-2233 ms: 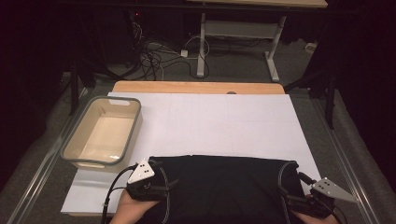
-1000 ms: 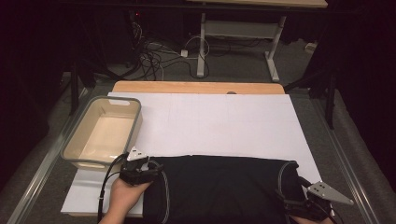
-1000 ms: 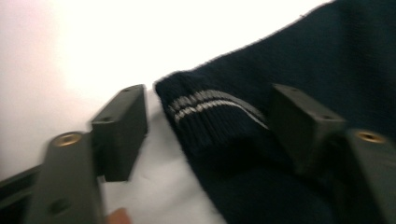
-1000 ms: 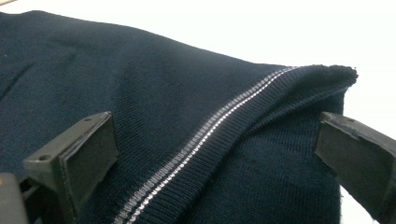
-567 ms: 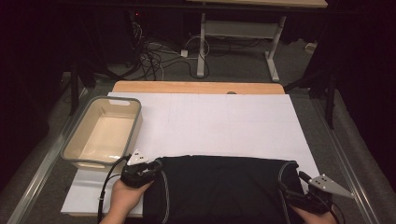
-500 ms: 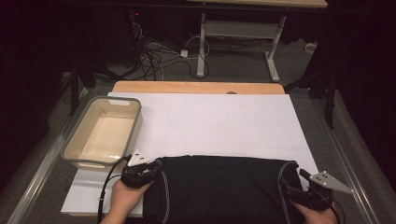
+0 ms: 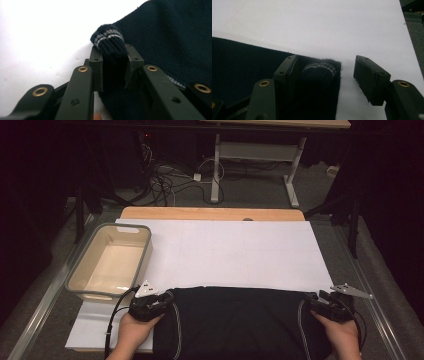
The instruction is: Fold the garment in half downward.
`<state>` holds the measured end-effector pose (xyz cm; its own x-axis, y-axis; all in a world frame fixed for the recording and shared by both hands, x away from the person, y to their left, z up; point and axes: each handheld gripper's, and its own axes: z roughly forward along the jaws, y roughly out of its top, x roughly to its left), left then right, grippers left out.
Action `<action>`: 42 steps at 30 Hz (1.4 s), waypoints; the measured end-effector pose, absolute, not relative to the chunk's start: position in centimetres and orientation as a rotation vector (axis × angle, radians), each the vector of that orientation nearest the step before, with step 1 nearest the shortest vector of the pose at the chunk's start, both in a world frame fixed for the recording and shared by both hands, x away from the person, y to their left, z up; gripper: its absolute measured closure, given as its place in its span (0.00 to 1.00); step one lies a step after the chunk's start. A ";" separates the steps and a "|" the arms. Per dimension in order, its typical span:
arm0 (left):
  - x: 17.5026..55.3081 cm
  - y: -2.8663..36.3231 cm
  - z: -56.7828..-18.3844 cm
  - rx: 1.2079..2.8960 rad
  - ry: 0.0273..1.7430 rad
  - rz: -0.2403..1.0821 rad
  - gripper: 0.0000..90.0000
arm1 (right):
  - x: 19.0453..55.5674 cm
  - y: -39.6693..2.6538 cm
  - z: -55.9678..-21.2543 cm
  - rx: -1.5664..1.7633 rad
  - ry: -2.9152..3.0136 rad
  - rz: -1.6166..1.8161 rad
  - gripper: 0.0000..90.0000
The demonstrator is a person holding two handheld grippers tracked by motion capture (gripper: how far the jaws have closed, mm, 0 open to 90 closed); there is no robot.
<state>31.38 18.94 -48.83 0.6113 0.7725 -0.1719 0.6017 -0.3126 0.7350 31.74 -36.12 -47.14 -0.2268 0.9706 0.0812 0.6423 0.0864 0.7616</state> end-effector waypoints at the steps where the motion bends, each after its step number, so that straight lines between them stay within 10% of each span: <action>1: 31.4 18.9 -48.8 2.031 1.082 0.269 0.78 | 31.6 -36.1 -47.1 1.585 1.949 0.941 0.43; 15: 31.4 18.9 -48.8 2.035 1.076 0.272 0.78 | 31.0 -35.9 -47.4 1.529 2.066 1.049 0.83; 42: 30.8 18.7 -42.0 1.886 0.929 0.523 0.89 | 27.9 -37.0 -41.3 1.278 1.780 1.242 0.92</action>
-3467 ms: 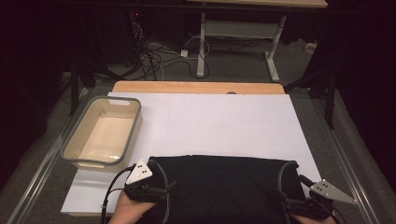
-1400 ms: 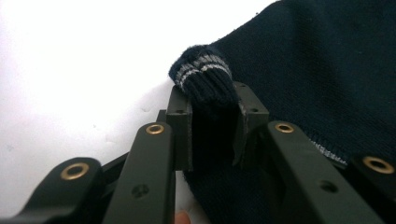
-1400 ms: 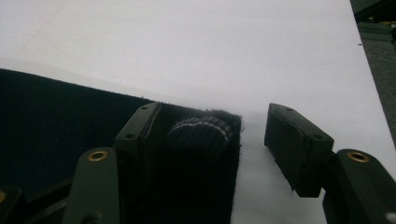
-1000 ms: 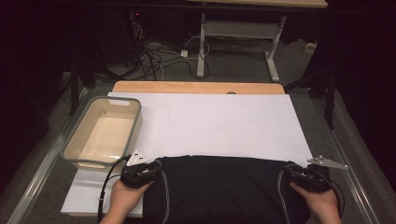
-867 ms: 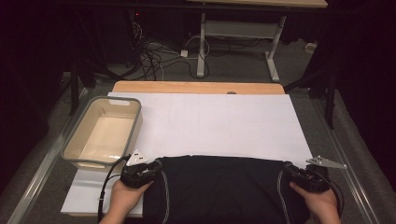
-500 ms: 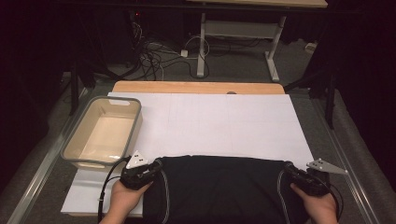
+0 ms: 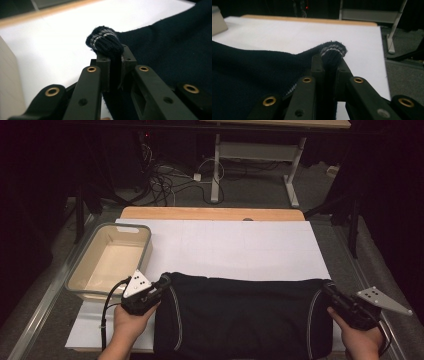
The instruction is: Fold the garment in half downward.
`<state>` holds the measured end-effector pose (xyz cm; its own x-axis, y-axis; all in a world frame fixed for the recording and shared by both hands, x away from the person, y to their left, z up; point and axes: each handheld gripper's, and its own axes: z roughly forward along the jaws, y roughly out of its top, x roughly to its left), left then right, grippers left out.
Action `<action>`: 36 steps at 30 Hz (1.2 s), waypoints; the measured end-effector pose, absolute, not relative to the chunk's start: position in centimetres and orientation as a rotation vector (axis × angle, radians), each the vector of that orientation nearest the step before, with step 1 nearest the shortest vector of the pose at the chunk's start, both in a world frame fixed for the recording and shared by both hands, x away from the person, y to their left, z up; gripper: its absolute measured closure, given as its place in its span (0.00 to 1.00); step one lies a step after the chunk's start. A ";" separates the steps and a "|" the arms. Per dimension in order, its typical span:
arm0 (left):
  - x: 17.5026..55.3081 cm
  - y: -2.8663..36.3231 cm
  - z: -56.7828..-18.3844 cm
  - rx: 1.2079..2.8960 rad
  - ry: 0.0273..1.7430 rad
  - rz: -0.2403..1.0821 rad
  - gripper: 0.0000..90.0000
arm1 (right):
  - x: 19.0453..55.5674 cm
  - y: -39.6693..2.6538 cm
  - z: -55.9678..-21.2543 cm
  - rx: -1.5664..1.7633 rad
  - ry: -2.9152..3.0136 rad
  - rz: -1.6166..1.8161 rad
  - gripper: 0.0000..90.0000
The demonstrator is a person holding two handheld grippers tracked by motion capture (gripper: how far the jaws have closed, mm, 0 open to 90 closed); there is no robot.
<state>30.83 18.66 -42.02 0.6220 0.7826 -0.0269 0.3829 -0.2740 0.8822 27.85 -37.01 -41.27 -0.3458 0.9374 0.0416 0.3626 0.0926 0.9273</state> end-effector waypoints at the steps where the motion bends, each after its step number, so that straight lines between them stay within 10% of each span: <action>1: 31.2 18.4 -41.6 1.883 0.931 0.534 0.88 | 28.0 -37.1 -40.8 1.268 1.772 1.234 0.92; 16: 40.1 14.0 -42.3 2.025 1.069 0.529 0.88 | 37.1 -35.1 -42.1 1.273 1.833 1.089 0.92; 25: 44.3 15.3 -37.7 1.936 1.154 0.646 0.87 | 42.2 -34.7 -37.1 1.251 1.715 1.162 0.90; 30: 44.4 14.8 -39.2 1.968 1.174 0.499 0.52 | 43.5 -35.1 -38.4 1.377 1.777 1.198 0.59; 36: 41.4 14.6 -40.7 1.946 1.056 0.438 0.51 | 39.9 -35.2 -40.3 1.335 1.877 1.157 0.57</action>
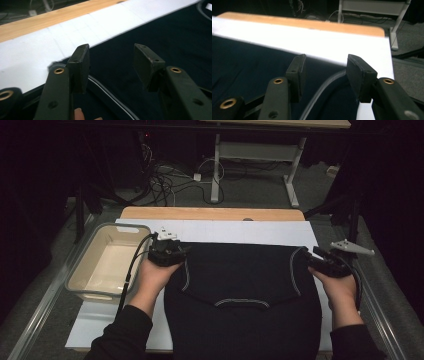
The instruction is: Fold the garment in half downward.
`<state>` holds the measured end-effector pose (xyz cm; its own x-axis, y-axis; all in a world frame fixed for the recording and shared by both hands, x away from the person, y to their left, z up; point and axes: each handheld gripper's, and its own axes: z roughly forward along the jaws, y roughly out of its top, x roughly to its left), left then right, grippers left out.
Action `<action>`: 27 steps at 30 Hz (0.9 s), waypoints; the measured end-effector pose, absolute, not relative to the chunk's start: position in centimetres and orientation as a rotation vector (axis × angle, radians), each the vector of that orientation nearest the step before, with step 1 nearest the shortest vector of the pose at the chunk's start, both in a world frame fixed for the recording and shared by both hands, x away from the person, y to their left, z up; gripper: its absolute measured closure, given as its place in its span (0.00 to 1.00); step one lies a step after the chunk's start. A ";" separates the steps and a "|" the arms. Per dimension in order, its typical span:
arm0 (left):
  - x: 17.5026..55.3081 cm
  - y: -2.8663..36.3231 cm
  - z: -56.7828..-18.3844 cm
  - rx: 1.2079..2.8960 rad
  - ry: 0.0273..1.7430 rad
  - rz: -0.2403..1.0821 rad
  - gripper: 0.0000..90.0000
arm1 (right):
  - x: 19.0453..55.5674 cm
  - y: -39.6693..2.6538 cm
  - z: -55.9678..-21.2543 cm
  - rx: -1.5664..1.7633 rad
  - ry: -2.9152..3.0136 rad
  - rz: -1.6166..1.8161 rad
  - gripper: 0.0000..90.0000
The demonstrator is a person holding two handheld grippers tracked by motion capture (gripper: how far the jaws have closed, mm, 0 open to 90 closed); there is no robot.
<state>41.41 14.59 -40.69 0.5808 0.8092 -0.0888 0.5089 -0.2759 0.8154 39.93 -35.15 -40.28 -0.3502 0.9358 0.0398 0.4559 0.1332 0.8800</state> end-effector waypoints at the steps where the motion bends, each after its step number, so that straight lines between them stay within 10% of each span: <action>1: 41.0 14.6 -40.9 1.943 1.046 0.430 0.51 | 39.0 -35.3 -40.7 1.335 1.886 1.147 0.57; 27: 34.0 15.7 -48.5 2.041 0.955 0.312 0.44 | 32.2 -33.6 -47.3 1.354 2.000 1.089 0.58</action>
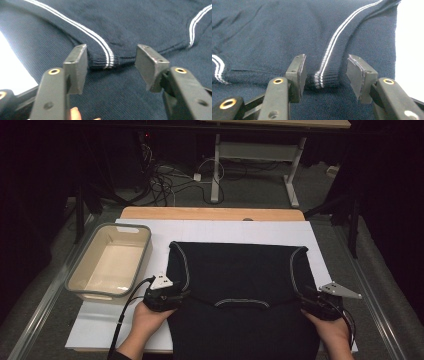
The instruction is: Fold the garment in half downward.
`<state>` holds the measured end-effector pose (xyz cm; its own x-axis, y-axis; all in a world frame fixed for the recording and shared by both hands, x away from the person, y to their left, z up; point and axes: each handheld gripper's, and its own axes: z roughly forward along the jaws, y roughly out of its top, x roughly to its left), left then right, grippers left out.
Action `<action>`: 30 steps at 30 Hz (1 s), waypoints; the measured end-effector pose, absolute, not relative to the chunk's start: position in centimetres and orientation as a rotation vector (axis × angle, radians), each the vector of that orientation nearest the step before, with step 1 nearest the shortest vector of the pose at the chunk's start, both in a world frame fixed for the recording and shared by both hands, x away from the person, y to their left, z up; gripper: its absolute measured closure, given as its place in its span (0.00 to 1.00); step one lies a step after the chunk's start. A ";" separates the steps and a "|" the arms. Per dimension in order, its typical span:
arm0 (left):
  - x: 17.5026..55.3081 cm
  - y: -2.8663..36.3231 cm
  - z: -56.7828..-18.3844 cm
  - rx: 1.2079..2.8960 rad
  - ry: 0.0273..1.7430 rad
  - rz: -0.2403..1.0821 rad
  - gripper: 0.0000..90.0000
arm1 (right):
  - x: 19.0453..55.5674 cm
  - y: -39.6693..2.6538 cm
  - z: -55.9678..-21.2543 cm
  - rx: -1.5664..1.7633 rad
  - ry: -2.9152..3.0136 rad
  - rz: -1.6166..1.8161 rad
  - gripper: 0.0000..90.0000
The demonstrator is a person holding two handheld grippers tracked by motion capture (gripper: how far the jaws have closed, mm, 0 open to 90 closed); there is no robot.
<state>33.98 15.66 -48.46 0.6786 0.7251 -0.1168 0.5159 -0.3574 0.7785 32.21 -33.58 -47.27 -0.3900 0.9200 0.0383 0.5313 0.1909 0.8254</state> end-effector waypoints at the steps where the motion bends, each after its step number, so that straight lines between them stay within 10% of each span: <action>1: 33.9 15.6 -48.5 2.043 0.959 0.328 0.44 | 32.2 -33.5 -47.3 1.352 1.998 1.084 0.58; 30: 34.1 14.8 -48.7 2.121 0.995 0.353 0.66 | 32.7 -32.9 -47.6 1.358 2.089 1.005 0.72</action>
<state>34.10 14.81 -48.66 0.6593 0.7491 -0.0644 0.5414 -0.4136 0.7320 32.74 -32.89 -47.61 -0.4133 0.9104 0.0171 0.5818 0.2496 0.7741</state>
